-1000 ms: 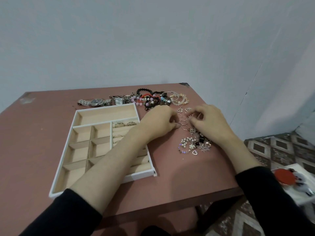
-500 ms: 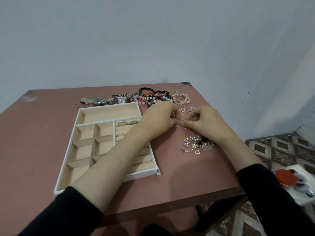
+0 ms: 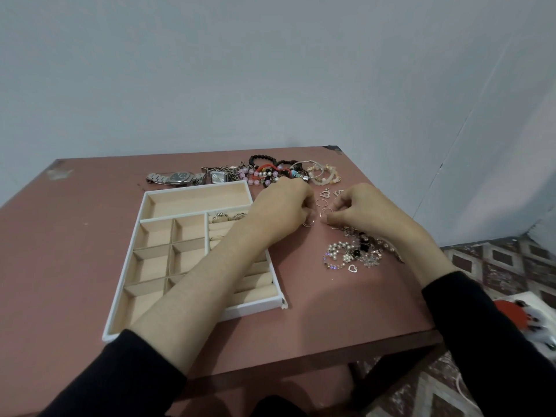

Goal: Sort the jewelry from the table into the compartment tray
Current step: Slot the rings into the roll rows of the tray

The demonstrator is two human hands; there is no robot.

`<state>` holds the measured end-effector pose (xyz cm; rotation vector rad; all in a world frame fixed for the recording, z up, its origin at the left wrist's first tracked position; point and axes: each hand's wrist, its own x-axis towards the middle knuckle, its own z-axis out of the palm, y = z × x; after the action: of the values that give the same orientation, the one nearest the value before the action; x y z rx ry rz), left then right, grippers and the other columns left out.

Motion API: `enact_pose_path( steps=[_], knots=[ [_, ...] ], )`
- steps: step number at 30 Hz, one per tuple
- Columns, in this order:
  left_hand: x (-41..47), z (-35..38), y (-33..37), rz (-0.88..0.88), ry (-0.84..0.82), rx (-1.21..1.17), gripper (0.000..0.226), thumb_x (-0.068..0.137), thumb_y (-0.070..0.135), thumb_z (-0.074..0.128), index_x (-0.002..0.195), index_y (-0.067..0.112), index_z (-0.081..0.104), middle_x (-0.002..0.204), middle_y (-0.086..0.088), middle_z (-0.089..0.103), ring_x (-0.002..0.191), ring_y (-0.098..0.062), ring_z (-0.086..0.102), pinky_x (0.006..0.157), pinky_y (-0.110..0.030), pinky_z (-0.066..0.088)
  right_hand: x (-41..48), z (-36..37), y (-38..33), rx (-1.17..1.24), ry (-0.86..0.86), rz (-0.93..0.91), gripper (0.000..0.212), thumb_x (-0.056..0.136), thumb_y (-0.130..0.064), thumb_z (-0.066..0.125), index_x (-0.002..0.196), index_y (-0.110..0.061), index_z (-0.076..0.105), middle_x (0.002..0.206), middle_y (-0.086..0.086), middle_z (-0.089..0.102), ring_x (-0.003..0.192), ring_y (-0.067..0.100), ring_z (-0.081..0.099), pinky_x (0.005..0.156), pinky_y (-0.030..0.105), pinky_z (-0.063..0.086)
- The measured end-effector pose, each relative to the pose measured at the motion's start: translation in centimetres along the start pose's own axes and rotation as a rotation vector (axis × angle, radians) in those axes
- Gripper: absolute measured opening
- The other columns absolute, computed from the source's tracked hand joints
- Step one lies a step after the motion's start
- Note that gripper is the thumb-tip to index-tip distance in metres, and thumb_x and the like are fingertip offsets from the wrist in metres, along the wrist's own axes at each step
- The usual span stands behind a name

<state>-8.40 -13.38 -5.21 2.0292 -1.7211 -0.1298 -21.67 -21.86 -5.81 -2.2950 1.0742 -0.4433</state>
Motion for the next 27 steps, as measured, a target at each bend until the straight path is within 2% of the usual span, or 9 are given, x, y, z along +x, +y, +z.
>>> enact_pose_path(
  steps=[4,9,12,15,17,18,22,27],
  knots=[
    [0.0,-0.2,-0.1,0.011,0.020,-0.025,0.004,0.082,0.017,0.065,0.083,0.017,0.069,0.085,0.000,0.069,0.079,-0.017,0.059,0.071,-0.029,0.046,-0.1,0.3,-0.1,-0.037,0.061,-0.032,0.015,0.073,-0.029,0.075,0.071,-0.015,0.069,0.063,-0.004,0.062,0.062,0.012,0.052,0.066,0.029,0.039],
    [-0.4,-1.6,0.0,-0.023,0.093,-0.115,0.009,0.086,0.020,0.062,0.090,0.013,0.066,0.081,0.003,0.058,0.077,-0.014,0.051,0.070,-0.025,0.040,-0.8,0.5,-0.7,0.099,0.141,-0.061,0.008,0.078,-0.023,0.071,0.073,-0.018,0.072,0.063,-0.003,0.066,0.056,0.005,0.057,0.058,0.019,0.042],
    [-2.1,-2.9,-0.3,-0.042,0.184,-0.185,0.004,0.088,0.018,0.058,0.088,0.015,0.061,0.073,0.007,0.055,0.074,-0.012,0.049,0.070,-0.026,0.038,-1.5,0.4,-1.9,0.229,0.209,-0.082,0.008,0.080,-0.025,0.070,0.074,-0.020,0.072,0.064,-0.003,0.065,0.052,0.002,0.053,0.055,0.016,0.041],
    [-4.5,-3.8,-1.4,-0.082,0.272,-0.275,0.005,0.090,0.017,0.055,0.088,0.015,0.058,0.078,0.006,0.062,0.071,-0.011,0.054,0.072,-0.024,0.040,-3.2,1.1,-4.0,0.589,0.105,-0.041,0.008,0.083,-0.016,0.068,0.078,-0.011,0.070,0.070,0.006,0.064,0.059,0.012,0.056,0.051,0.020,0.046],
    [-6.2,-4.4,-2.4,-0.114,0.320,-0.296,0.006,0.091,0.019,0.053,0.087,0.016,0.056,0.077,0.011,0.060,0.067,-0.002,0.053,0.066,-0.016,0.039,-4.2,2.2,-5.2,0.762,0.010,-0.011,0.007,0.085,-0.009,0.065,0.079,-0.007,0.068,0.076,0.009,0.065,0.068,0.022,0.062,0.057,0.026,0.054],
    [-6.9,-4.6,-2.9,-0.134,0.332,-0.297,0.006,0.092,0.019,0.052,0.087,0.017,0.055,0.077,0.012,0.060,0.066,-0.001,0.053,0.064,-0.014,0.038,-4.6,2.8,-5.7,0.798,-0.028,-0.004,0.007,0.085,-0.008,0.064,0.079,-0.007,0.067,0.079,0.009,0.065,0.072,0.024,0.065,0.062,0.030,0.057],
    [-9.3,-5.3,-4.6,-0.188,0.346,-0.318,0.005,0.093,0.018,0.051,0.088,0.017,0.054,0.079,0.011,0.062,0.077,-0.015,0.060,0.069,-0.021,0.041,-5.5,4.4,-7.1,0.837,-0.129,0.035,0.013,0.088,-0.008,0.060,0.076,-0.012,0.062,0.083,0.006,0.064,0.081,0.025,0.067,0.077,0.040,0.058],
    [-11.3,-5.4,-5.8,-0.208,0.314,-0.295,0.016,0.092,0.021,0.053,0.079,0.031,0.052,0.079,0.014,0.062,0.074,-0.005,0.056,0.066,-0.014,0.041,-6.6,4.9,-7.9,0.904,-0.123,0.078,0.013,0.088,-0.006,0.059,0.076,-0.010,0.060,0.073,-0.002,0.068,0.074,0.018,0.069,0.070,0.036,0.059]
  ],
)
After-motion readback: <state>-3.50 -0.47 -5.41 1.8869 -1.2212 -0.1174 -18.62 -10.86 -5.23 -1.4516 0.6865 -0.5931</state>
